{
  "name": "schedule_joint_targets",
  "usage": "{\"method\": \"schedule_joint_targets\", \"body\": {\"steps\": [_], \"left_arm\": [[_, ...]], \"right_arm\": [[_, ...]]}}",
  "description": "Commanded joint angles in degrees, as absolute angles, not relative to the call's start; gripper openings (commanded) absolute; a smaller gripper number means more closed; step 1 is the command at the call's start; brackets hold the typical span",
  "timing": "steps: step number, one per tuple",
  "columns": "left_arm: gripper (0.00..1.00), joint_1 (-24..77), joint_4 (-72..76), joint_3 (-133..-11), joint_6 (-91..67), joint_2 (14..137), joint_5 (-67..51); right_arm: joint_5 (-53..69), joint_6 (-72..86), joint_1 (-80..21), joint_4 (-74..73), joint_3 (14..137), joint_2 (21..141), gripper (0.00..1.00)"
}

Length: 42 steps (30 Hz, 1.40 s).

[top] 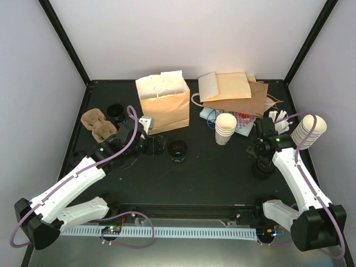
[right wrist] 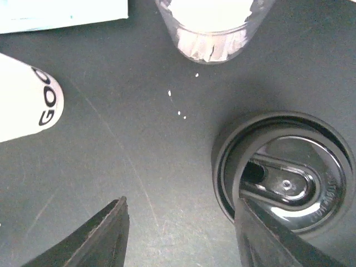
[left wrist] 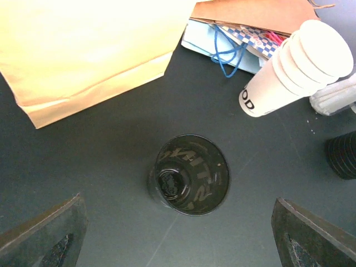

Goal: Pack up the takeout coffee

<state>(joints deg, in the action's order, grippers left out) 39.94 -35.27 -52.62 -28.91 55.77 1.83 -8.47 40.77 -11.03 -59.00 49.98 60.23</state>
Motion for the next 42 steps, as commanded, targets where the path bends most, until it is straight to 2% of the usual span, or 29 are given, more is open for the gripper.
{"method": "schedule_joint_targets", "body": {"steps": [1,15,27,28,31,34,36,42], "left_arm": [[0.93,38.01,-35.42,-52.02,-25.74,54.38,0.0],[0.93,32.49,-34.74,-50.79,-24.62,55.15,-1.96],[0.93,30.82,-34.36,-50.5,-24.36,57.24,-2.73],[0.93,30.77,-34.22,-50.47,-24.41,57.1,-2.8],[0.93,30.62,-34.23,-50.36,-24.36,56.84,-2.72],[0.93,30.53,-34.4,-50.12,-24.39,56.89,-2.91],[0.93,30.47,-34.65,-49.87,-24.33,56.92,-2.83],[0.93,30.11,-34.57,-49.28,-24.14,57.01,-3.02]], "right_arm": [[-7.14,42.51,-8.71,-55.01,50.15,64.22,0.55],[-15.96,46.7,-8.42,-55.63,49.41,69.49,0.56],[-12.9,47.27,-8.44,-53.82,46.41,70.68,0.53],[-12.87,47.14,-8.39,-53.78,46.41,70.78,0.52],[-12.9,47.04,-8.44,-53.99,46.94,70.78,0.35],[-13.34,46.93,-8.44,-54.62,47.63,70.55,0.32],[-14.09,46.9,-8.49,-55.18,47.86,70.63,0.24],[-14.31,46.92,-8.4,-55.88,47.94,71.77,0.17]]}}
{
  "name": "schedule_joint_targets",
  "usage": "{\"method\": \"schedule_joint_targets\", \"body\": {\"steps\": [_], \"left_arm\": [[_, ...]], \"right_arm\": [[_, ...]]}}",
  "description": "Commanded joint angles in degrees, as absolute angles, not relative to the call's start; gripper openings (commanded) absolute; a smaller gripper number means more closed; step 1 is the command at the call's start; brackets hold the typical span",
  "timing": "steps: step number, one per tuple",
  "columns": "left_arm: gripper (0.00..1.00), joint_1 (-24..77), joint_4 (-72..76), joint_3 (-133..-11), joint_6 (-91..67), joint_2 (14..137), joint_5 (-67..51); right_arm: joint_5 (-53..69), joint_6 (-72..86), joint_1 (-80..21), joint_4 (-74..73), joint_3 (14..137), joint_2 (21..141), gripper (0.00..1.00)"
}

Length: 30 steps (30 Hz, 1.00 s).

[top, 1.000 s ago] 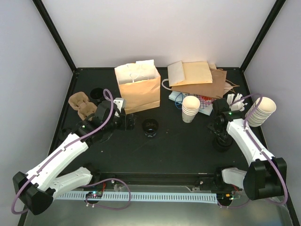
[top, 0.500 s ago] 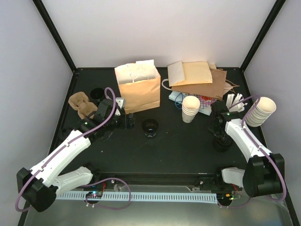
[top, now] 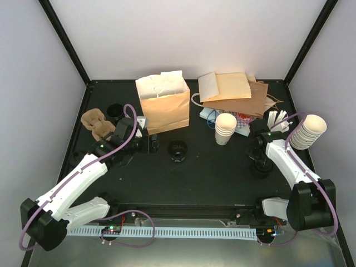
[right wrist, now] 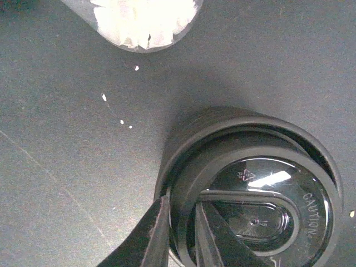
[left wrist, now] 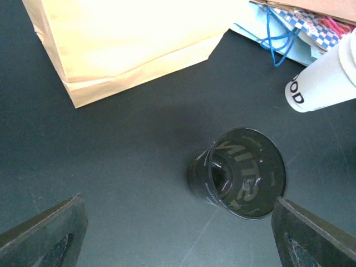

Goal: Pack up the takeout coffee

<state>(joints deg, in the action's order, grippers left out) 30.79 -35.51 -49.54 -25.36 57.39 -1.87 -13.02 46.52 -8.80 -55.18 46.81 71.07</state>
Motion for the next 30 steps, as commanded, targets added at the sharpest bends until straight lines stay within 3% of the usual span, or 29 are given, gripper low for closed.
{"method": "schedule_joint_targets", "body": {"steps": [1,5,17,22,30], "left_arm": [[0.93,30.05,-34.62,-49.38,-24.09,56.98,-3.01],[0.93,29.82,-34.78,-49.44,-23.96,56.93,-2.98],[0.93,29.72,-36.0,-49.01,-24.25,56.86,-4.51],[0.93,29.79,-35.52,-48.8,-23.97,56.95,-6.4],[0.93,28.8,-33.29,-46.19,-23.02,58.79,-7.86]], "right_arm": [[-14.31,46.93,-8.43,-55.92,47.94,71.69,0.16],[-15.13,46.85,-8.44,-57.5,49.2,70.7,0.09],[-15.67,45.52,-8.53,-63.63,54.94,66.27,0.1],[-14.61,43.17,-9.39,-64.57,57.66,65.47,0.06],[-17.18,43.77,-23.6,-67.76,68.06,66.29,0.06]]}}
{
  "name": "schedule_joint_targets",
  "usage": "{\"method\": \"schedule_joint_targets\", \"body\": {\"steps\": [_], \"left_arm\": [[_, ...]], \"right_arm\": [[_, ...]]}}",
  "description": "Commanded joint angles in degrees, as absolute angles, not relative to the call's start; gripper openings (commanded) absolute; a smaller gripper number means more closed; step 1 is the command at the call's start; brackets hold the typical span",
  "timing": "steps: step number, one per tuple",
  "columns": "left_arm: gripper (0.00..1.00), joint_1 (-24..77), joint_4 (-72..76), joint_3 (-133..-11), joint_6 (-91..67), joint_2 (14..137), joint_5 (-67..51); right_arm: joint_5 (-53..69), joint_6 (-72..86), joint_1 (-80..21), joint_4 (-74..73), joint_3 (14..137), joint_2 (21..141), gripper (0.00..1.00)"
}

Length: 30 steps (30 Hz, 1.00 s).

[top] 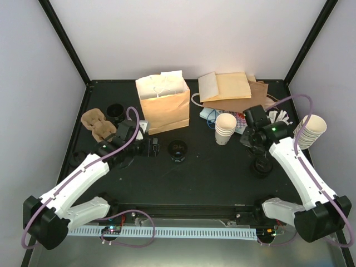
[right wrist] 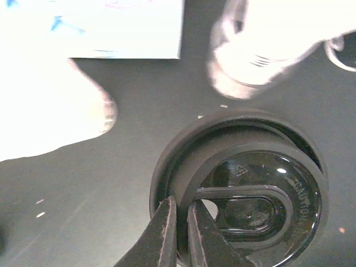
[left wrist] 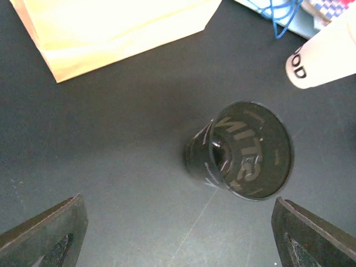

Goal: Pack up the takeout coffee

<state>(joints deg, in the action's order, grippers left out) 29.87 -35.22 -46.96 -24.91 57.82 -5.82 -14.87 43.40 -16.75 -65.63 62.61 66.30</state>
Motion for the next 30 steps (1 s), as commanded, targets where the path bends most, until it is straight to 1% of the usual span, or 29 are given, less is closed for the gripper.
{"method": "schedule_joint_targets", "body": {"steps": [1,4,8,10,11,14,18,24,30], "left_arm": [[0.95,28.56,-33.18,-46.13,-22.73,59.0,-7.98],[0.98,27.52,-33.97,-47.49,-22.2,59.46,-9.75],[0.99,27.09,-33.95,-49.31,-21.99,60.45,-13.6],[0.99,26.75,-34.06,-49.71,-22.73,61.67,-14.58],[0.99,26.46,-34.75,-50.26,-23.44,62.56,-15.5],[0.99,25.76,-36.82,-51.97,-25.51,63.59,-18.37],[0.99,25.58,-36.56,-49.84,-28.06,60.74,-19.12],[0.99,24.93,-34.48,-44.32,-30.23,52.91,-18.03],[0.99,23.66,-32.82,-40.38,-30.03,49.63,-20.5]], "right_arm": [[-17.7,44.44,-25.8,-68.3,69.84,67.23,0.06],[-19.29,46.29,-33.83,-69.71,76.5,71.5,0.06],[-21.91,47.79,-45.37,-70.79,85.81,77.94,0.05],[-20.41,44.99,-49.15,-68.52,88.83,80.22,0.05],[-19.13,43.17,-50.56,-67.28,90.14,81.19,0.03],[-17.46,37.58,-53.77,-65.44,93.24,84.04,0.03],[-13.37,31.02,-55.4,-62.13,93.0,86.99,0.02],[-10.72,29.3,-58.47,-60.53,93.45,92.1,0.02],[-9.47,28.46,-60.29,-59.76,94.39,97.33,0.02]]}}
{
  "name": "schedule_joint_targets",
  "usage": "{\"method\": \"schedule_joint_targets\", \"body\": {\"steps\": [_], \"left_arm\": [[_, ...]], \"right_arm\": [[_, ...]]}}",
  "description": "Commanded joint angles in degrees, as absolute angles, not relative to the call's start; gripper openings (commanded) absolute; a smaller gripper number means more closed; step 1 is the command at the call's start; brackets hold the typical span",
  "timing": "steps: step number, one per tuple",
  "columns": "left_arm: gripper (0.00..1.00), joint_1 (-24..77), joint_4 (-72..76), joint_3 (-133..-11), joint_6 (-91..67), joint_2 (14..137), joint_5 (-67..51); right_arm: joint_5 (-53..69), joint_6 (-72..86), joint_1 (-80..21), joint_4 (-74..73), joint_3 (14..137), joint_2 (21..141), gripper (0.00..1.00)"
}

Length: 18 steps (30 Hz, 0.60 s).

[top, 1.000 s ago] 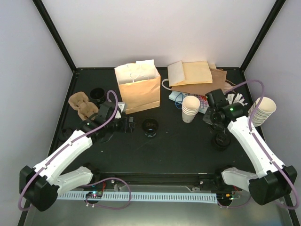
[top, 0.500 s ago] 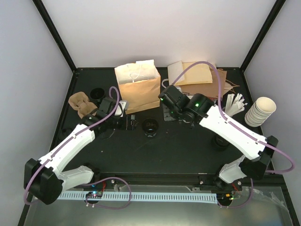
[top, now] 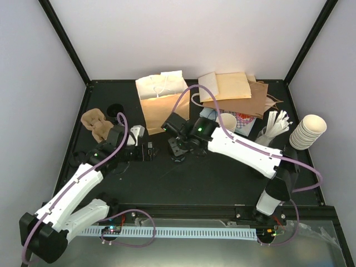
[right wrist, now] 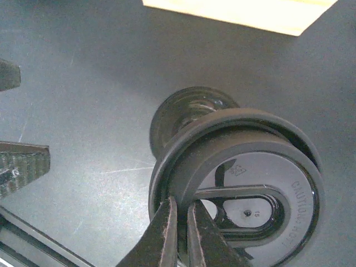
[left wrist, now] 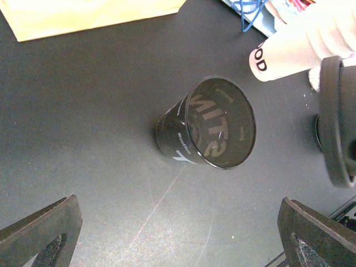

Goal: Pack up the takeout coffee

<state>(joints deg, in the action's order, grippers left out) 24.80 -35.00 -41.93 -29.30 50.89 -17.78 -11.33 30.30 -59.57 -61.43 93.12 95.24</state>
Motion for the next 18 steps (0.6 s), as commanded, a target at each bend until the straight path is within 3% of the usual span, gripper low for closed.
{"method": "schedule_joint_targets", "body": {"steps": [1,8,13,18], "left_arm": [[0.99,23.34,-32.57,-39.89,-29.89,49.47,-21.37],[0.98,20.87,-29.08,-34.9,-31.28,47.77,-26.67],[0.83,19.1,-24.0,-31.53,-32.25,48.83,-30.29],[0.75,16.4,-21.09,-31.03,-31.56,53.36,-35.8]], "right_arm": [[-9.39,28.36,-60.29,-59.78,94.2,98.22,0.02],[-9.28,27.46,-60.14,-61.61,94.77,105.17,0.02],[-10.78,27.25,-60.2,-62.34,97.82,108.25,0.02],[-10.32,27.52,-60.21,-61.01,98.27,109.61,0.02]]}}
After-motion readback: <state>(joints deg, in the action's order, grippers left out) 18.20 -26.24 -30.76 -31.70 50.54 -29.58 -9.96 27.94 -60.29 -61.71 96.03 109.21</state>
